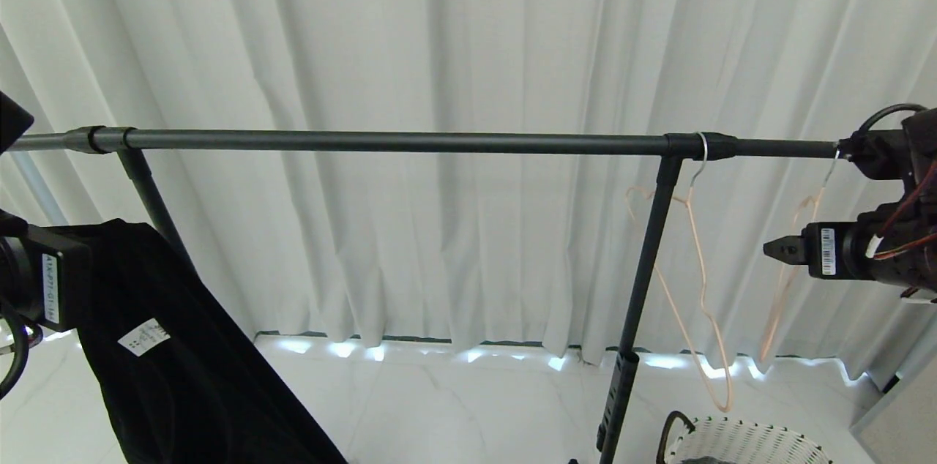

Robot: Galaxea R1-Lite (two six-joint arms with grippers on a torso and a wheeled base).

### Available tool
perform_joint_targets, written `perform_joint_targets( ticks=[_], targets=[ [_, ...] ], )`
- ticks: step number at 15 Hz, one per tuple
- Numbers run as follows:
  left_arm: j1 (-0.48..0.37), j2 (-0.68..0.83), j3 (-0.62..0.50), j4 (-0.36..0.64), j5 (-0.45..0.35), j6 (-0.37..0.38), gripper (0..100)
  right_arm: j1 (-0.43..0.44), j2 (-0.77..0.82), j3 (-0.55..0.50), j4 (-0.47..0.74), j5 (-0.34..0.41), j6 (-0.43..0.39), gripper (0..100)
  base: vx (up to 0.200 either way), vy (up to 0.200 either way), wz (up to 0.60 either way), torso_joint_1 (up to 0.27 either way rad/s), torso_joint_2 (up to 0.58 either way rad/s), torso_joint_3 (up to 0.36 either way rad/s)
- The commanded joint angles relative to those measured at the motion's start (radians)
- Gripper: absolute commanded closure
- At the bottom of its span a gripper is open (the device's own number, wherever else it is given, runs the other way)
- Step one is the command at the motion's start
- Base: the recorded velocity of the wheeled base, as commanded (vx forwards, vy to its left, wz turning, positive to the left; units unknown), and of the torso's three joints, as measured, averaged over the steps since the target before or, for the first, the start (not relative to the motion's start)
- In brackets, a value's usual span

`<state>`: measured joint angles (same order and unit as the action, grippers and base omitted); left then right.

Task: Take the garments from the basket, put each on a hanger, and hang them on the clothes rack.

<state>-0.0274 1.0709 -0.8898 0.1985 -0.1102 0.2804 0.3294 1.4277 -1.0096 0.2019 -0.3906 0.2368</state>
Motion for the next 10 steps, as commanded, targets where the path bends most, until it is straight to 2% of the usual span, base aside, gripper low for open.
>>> perform_joint_targets(
  ticks=[1,6,10],
  targets=[
    [0.009,-0.012,0.009,0.001,0.000,-0.001,100,-0.012,0.076,0.008,-0.002,-0.002,0.026,0,0.000,0.000,0.00,0.000,0.00,0.000],
    [0.008,-0.011,0.022,-0.001,0.000,0.000,100,-0.128,0.076,0.016,0.002,-0.005,0.024,0,0.000,0.000,0.00,0.000,0.00,0.000],
    [0.008,-0.009,0.029,-0.001,-0.003,0.000,100,-0.147,0.076,0.016,0.002,0.003,0.024,0,0.000,0.000,0.00,0.000,0.00,0.000]
  ],
)
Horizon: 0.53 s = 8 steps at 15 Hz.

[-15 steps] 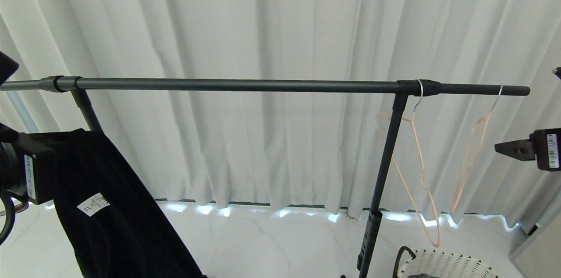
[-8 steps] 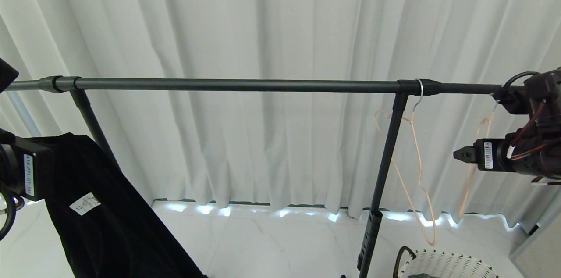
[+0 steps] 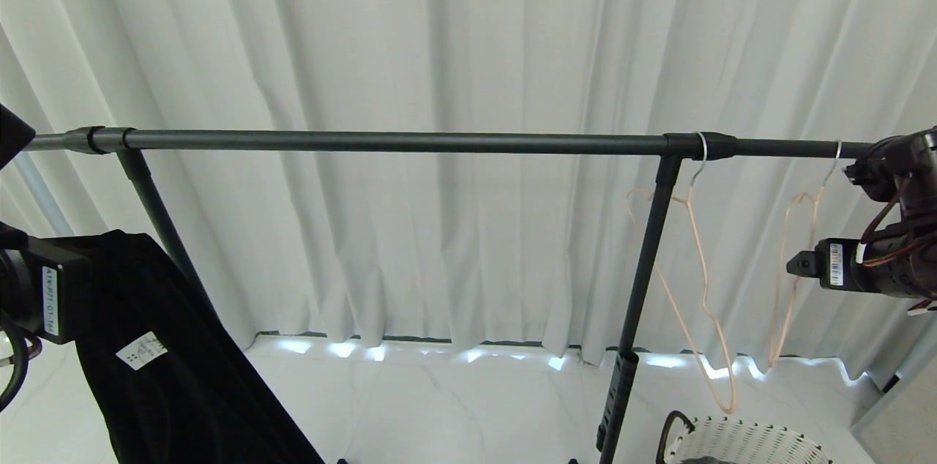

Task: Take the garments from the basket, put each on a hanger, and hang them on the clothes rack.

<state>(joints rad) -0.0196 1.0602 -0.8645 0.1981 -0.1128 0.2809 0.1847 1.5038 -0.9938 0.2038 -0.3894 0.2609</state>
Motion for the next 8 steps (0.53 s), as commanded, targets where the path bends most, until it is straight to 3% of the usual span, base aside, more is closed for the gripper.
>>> perform_joint_targets(
  ticks=[1,4,8],
  targets=[
    [0.000,0.000,0.005,0.000,-0.001,0.000,100,-0.002,0.001,0.003,0.000,0.001,0.000,0,0.000,0.000,0.00,0.000,0.00,0.000],
    [0.000,-0.005,0.009,0.000,-0.001,-0.002,100,-0.002,0.007,0.020,-0.003,0.007,0.001,0,0.000,0.000,0.00,0.000,0.00,0.000],
    [0.001,-0.017,0.005,0.000,0.001,0.000,100,-0.025,0.042,0.053,-0.035,0.076,0.000,0,0.000,0.000,0.00,0.000,0.00,0.000]
  ],
)
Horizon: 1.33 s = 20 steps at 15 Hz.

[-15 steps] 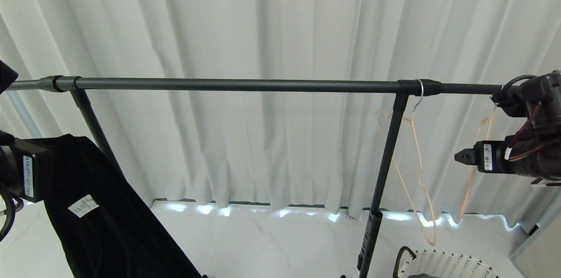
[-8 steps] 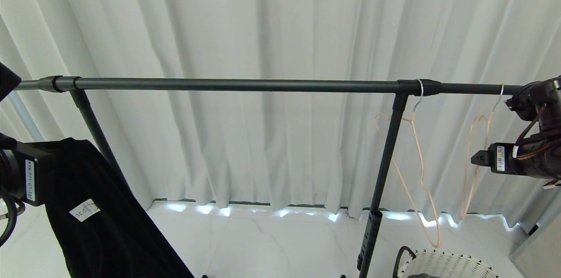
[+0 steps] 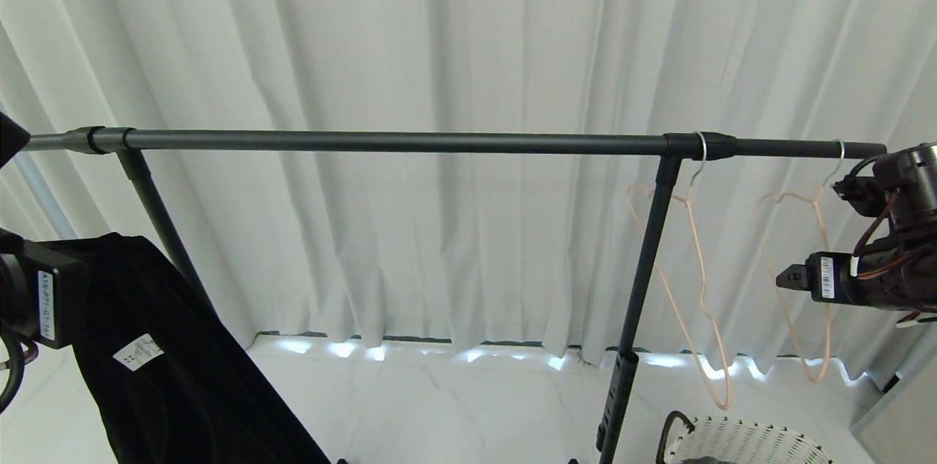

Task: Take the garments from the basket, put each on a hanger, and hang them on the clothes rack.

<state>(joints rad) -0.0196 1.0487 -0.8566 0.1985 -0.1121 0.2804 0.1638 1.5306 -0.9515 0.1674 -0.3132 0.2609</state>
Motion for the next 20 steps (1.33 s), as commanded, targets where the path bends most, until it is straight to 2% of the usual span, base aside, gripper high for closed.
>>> perform_joint_targets(
  ticks=[1,3,7,8,12,20],
  targets=[
    [0.001,-0.007,-0.004,-0.001,0.000,0.000,100,-0.004,0.028,0.023,-0.046,0.002,0.000,0,0.000,0.000,0.00,0.000,0.00,0.000],
    [0.000,-0.013,-0.004,-0.001,0.002,0.000,100,-0.003,0.042,0.033,-0.115,0.006,-0.005,0,0.000,0.000,0.00,0.000,0.00,0.000],
    [0.000,-0.016,-0.007,0.001,0.002,0.000,100,-0.009,0.057,0.040,-0.120,0.008,-0.002,0,0.000,0.000,0.00,0.000,0.00,0.000],
    [0.000,-0.022,-0.007,-0.001,0.002,0.000,100,-0.015,0.065,0.040,-0.123,0.011,-0.002,100,0.000,0.000,0.00,0.000,0.00,0.000],
    [0.000,-0.024,-0.010,0.001,0.002,0.000,100,-0.047,0.080,0.039,-0.166,0.069,-0.006,100,0.000,0.000,0.00,0.000,0.00,0.000],
    [0.001,-0.026,-0.012,-0.001,0.002,-0.001,100,-0.061,0.068,0.039,-0.215,0.068,-0.005,100,0.000,0.000,0.00,0.000,0.00,0.000]
  ],
)
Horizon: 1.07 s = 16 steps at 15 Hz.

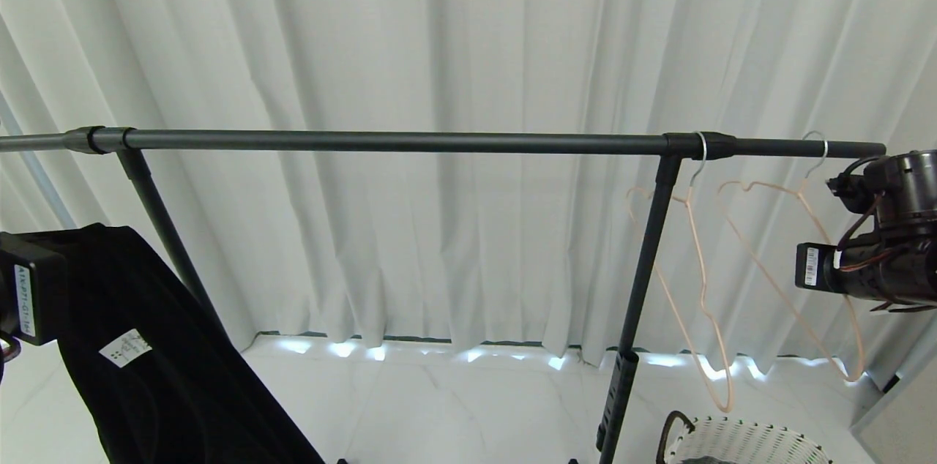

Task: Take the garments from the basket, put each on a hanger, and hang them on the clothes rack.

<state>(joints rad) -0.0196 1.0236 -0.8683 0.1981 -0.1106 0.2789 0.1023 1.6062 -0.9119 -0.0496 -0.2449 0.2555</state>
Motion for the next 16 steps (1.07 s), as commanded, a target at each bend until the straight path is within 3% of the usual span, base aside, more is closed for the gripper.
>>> perform_joint_targets(
  ticks=[1,6,12,16],
  targets=[
    [0.000,-0.002,0.000,0.000,0.000,-0.001,100,0.000,-0.022,-0.001,-0.016,-0.001,-0.001,100,0.000,0.000,0.00,0.000,0.00,0.000],
    [0.001,0.001,0.002,-0.043,-0.001,-0.007,100,0.004,-0.134,0.042,-0.021,0.001,-0.005,100,0.000,0.000,0.00,0.000,0.00,0.000],
    [0.001,0.006,0.011,-0.082,-0.001,-0.007,100,0.004,-0.244,0.156,-0.118,0.004,-0.081,100,0.000,0.000,0.00,0.000,0.00,0.000],
    [0.001,0.001,0.028,-0.082,0.029,-0.003,100,0.020,-0.408,0.266,-0.127,0.030,-0.136,100,0.000,0.000,0.00,0.000,0.00,0.000]
  ],
)
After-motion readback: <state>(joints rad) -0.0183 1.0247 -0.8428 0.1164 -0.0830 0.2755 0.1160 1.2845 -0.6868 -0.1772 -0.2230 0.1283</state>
